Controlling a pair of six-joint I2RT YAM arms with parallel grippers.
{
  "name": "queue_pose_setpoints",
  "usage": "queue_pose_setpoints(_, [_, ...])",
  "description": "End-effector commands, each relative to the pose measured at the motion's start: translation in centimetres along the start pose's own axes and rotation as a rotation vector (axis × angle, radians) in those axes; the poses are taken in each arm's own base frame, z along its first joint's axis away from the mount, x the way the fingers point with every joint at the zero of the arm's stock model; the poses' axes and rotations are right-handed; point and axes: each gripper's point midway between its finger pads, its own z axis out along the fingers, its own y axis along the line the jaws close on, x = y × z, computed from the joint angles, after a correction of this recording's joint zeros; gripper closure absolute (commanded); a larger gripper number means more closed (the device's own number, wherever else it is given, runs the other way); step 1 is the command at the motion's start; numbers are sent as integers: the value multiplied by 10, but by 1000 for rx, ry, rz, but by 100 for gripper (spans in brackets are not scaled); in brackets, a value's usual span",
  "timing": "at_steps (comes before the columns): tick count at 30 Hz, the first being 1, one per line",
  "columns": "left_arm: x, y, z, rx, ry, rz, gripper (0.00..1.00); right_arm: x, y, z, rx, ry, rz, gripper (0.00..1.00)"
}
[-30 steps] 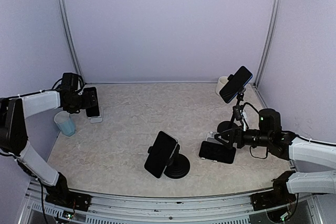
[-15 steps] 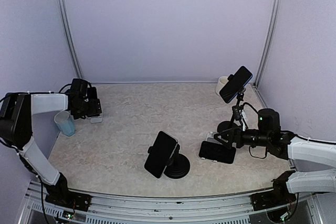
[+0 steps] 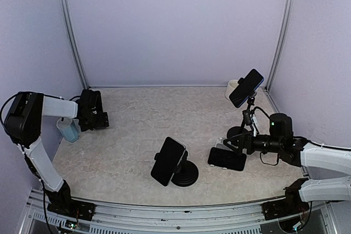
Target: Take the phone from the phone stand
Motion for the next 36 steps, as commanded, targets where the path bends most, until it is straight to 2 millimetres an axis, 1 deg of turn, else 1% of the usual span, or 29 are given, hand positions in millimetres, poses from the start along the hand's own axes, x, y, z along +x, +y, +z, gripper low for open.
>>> queue_pose_setpoints(1, [0,-4,9,-6,-14,13,7,0,4,1,-13,-10,-17,9])
queue_pose_setpoints(4, [5,-5,15,-16,-7,33,8,1,4,0,-11,-9,-19,9])
queue_pose_setpoints(10, [8,-3,27,-37,11,52,12,2,3,0,-8,-6,-19,9])
queue_pose_setpoints(13, [6,-4,27,-39,10,61,13,2,3,0,-6,-7,-18,9])
queue_pose_setpoints(17, [9,-12,20,-21,-2,74,13,1,2,-1,0,-12,-21,9])
queue_pose_setpoints(22, [21,-14,10,-14,-3,74,15,1,3,-1,-1,-9,-21,9])
queue_pose_setpoints(24, [25,-16,4,-8,-7,78,14,1,3,-2,1,-11,-23,9])
queue_pose_setpoints(28, [30,-13,-7,0,-25,55,10,1,3,-3,1,-14,-24,9])
queue_pose_setpoints(31, [24,-11,-16,9,-76,28,7,1,4,-4,-1,-16,-25,9])
queue_pose_setpoints(36, [3,-10,-24,14,-158,-44,6,1,5,-5,-4,-22,-26,9])
